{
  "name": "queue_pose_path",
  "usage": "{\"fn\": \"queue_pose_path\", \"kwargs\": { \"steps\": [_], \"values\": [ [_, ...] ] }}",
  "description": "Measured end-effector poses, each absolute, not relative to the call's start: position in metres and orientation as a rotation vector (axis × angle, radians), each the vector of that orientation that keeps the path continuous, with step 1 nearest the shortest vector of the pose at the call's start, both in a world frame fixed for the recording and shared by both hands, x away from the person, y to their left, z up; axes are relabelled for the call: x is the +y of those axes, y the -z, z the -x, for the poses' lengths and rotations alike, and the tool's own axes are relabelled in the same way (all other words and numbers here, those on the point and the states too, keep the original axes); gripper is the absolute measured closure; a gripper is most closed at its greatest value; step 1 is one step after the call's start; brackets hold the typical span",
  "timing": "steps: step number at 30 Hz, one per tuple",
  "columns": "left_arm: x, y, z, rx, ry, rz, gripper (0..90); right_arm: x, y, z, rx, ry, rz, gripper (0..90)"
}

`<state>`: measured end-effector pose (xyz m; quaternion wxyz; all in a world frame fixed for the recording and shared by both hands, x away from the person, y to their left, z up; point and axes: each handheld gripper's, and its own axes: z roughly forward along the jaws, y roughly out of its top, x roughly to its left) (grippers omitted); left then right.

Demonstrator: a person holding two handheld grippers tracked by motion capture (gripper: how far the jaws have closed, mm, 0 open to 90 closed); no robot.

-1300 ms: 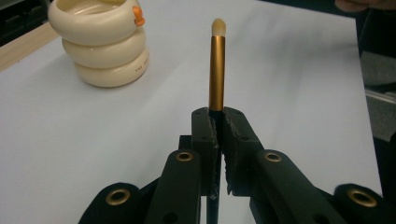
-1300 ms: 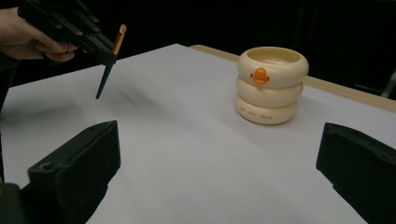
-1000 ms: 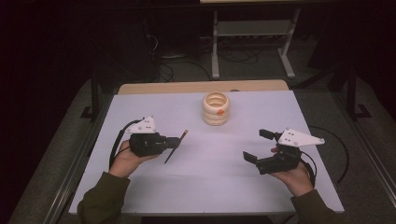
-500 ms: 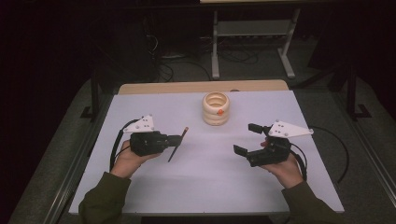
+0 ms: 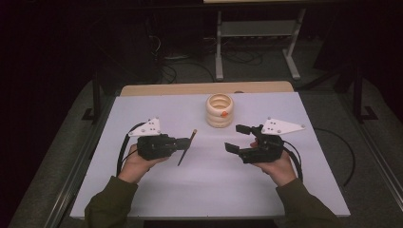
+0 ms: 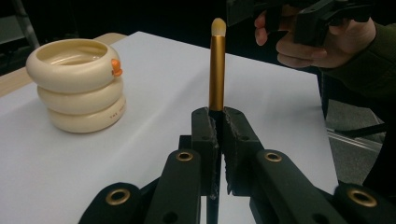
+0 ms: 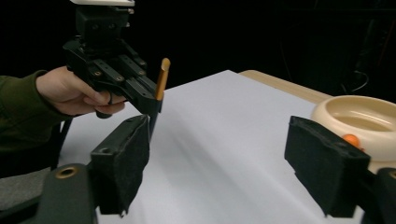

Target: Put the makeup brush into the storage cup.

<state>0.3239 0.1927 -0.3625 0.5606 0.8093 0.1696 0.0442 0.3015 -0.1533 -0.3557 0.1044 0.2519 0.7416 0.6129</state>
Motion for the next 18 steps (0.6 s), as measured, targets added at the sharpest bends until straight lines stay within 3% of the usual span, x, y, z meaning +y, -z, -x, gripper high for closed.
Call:
{"fn": "queue_pose_path", "kwargs": {
  "steps": [18],
  "values": [
    [0.180, 0.363, -0.319, 0.362, -0.085, -1.893, 83.5, -0.122, 0.353, -0.308, 2.236, -1.883, -0.704, 35.1]
  ]
}}
